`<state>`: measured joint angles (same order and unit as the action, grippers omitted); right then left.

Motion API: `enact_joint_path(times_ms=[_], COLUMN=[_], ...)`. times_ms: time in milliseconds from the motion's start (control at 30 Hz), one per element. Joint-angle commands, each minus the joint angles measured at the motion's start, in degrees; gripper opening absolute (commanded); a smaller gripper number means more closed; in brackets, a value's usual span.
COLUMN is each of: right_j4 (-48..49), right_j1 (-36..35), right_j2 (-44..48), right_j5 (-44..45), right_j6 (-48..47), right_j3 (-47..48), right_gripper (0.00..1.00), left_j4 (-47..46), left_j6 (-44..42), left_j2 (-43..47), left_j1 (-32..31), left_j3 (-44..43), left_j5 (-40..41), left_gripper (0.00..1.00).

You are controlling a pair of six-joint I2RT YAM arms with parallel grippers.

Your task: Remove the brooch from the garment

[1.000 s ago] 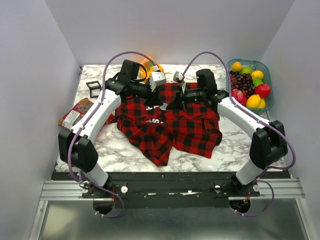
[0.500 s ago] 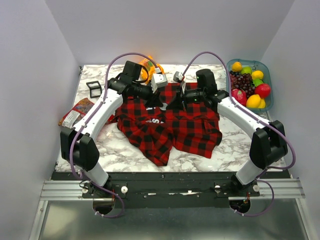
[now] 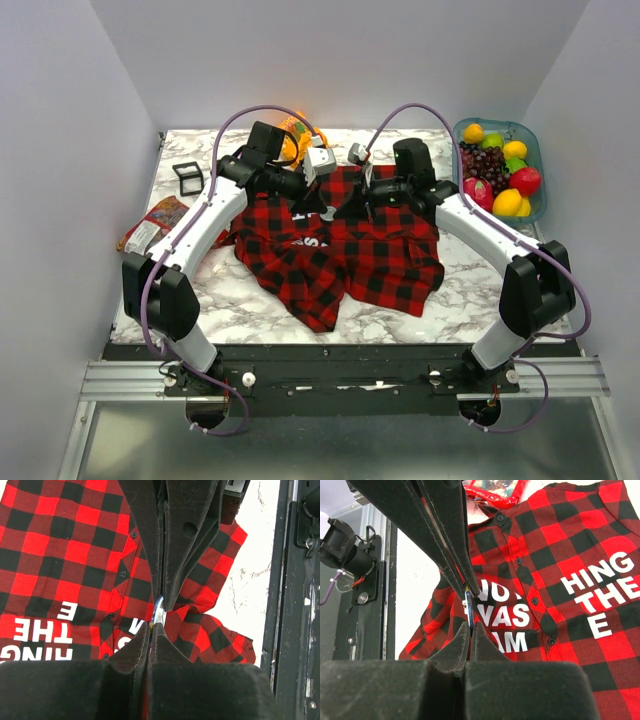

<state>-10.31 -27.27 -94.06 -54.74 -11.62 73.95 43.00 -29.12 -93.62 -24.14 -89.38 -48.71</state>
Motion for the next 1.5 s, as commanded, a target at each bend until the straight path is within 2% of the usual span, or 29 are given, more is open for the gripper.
enact_joint_path(times_ms=[0,67,100,133,233,367,467,500,533,567,600,767,800,867,900,967,1000,1100,1267,1367,1400,1467], right_j4=[0.64,0.46,-0.06,-0.67,-6.46,-18.41,-26.59,-30.26,-32.13,-33.28,-33.72,-32.41,-32.50,-32.85,-33.72,-34.17,-34.78,-33.21,-32.67,-32.50,-31.98,-32.23], right_j1=[0.02,0.11,0.20,1.33,3.70,4.15,4.24,4.15,4.15,4.15,4.15,4.24,4.24,4.15,4.24,4.24,4.33,5.20,7.49,8.72,8.98,9.51], right_j2=[0.54,1.24,1.60,2.04,3.88,4.33,1.79,0.47,-1.72,-2.78,-3.40,-3.23,-3.67,-5.24,-5.86,-6.92,-7.19,-5.44,-3.06,-0.52,0.19,3.42], right_j5=[0.94,2.87,3.76,3.42,2.88,8.67,16.57,21.12,23.43,25.37,29.04,33.02,35.21,37.94,40.91,44.18,46.37,49.72,52.36,52.46,51.76,48.69], right_j6=[0.28,0.45,0.37,-0.07,-4.89,-23.74,-35.09,-36.88,-38.55,-40.57,-41.20,-45.77,-45.78,-46.39,-46.74,-47.70,-48.41,-50.43,-51.66,-51.49,-50.79,-47.56], right_j3=[-0.92,-1.00,-1.09,-1.09,-1.27,-3.89,-5.83,-6.36,-6.45,-6.89,-7.59,-13.74,-14.01,-14.62,-14.80,-16.37,-16.99,-21.98,-27.28,-28.51,-28.51,-26.50], right_gripper=[0.16,0.35,0.50,0.55,0.61,0.61,0.62,0.69,0.81,1.00,1.00,1.00,0.95,0.83,0.64,0.47,0.35,0.27,0.27,0.34,0.47,0.64], left_j4=[0.24,0.33,0.50,0.76,1.29,1.99,3.13,4.36,5.24,6.12,7.17,11.93,12.02,12.02,12.02,11.84,11.93,12.19,11.84,11.93,11.93,11.67], left_j6=[-0.41,-0.49,-0.58,-0.67,-1.55,-1.02,-1.37,-1.72,-2.16,-3.21,-3.74,-7.17,-7.78,-8.84,-9.98,-10.95,-11.56,-15.16,-23.23,-29.29,-31.15,-33.97], left_j2=[-0.24,-0.16,-0.16,0.02,0.72,1.60,2.48,2.66,2.74,2.92,2.83,3.44,3.71,4.41,4.50,4.77,4.68,4.24,2.05,-1.89,-3.22,-6.47], left_j1=[-0.29,-0.21,-0.29,-0.29,-0.29,0.67,2.77,3.65,4.62,6.63,7.61,11.39,12.01,12.54,13.06,14.38,14.82,15.70,19.21,21.32,22.89,24.14], left_j3=[-0.88,-0.70,-0.62,-0.36,0.26,1.66,1.84,1.76,1.58,0.97,0.62,-0.36,-0.09,0.61,0.96,1.58,1.49,1.32,0.09,-2.45,-3.51,-7.97], left_j5=[-0.78,-0.60,-0.51,-0.34,0.63,0.90,2.21,2.56,3.00,3.18,3.35,6.51,7.22,10.02,10.91,13.19,15.98,24.41,34.45,40.08,41.31,43.60], left_gripper=[0.00,0.00,0.00,0.00,0.00,0.00,0.00,0.00,0.00,0.00,0.00,0.00,0.00,0.00,0.00,0.00,0.00,0.00,0.00,0.00,0.00,0.00])
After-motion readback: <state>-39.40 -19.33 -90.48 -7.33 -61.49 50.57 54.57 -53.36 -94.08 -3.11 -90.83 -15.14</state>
